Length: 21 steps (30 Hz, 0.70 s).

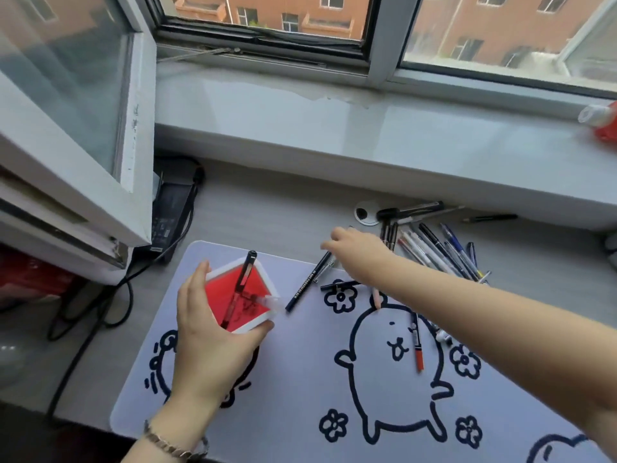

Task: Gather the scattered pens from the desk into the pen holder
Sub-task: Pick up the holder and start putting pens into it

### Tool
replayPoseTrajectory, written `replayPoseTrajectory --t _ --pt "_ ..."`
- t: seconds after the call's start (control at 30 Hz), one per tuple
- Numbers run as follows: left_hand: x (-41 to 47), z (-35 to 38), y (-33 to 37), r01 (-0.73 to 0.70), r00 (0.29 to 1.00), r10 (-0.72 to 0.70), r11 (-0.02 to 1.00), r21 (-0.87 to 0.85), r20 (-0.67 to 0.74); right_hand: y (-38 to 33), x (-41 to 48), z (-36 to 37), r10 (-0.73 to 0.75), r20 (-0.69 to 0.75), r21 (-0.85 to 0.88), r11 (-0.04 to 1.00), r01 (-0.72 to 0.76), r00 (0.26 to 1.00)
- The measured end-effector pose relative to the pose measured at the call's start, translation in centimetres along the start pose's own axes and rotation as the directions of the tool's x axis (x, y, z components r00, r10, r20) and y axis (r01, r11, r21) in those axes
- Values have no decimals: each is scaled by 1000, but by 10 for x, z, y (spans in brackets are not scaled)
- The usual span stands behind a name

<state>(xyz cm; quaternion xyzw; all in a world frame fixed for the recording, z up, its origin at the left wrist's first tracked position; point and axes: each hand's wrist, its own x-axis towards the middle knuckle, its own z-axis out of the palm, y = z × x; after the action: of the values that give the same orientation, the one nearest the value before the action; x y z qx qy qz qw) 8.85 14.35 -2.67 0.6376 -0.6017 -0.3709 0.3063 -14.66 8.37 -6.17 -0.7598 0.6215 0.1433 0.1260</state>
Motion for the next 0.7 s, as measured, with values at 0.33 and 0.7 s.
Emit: replayPoseTrajectory --t 0.33,0.7 --pt "1 -13 -8 73 996 -77 993 -95 -44 -1 29 29 -312 50 -414 858 304 949" --pt "7 19 5 -26 990 21 999 32 143 -6 -84 -95 38 -228 185 983 5 973"
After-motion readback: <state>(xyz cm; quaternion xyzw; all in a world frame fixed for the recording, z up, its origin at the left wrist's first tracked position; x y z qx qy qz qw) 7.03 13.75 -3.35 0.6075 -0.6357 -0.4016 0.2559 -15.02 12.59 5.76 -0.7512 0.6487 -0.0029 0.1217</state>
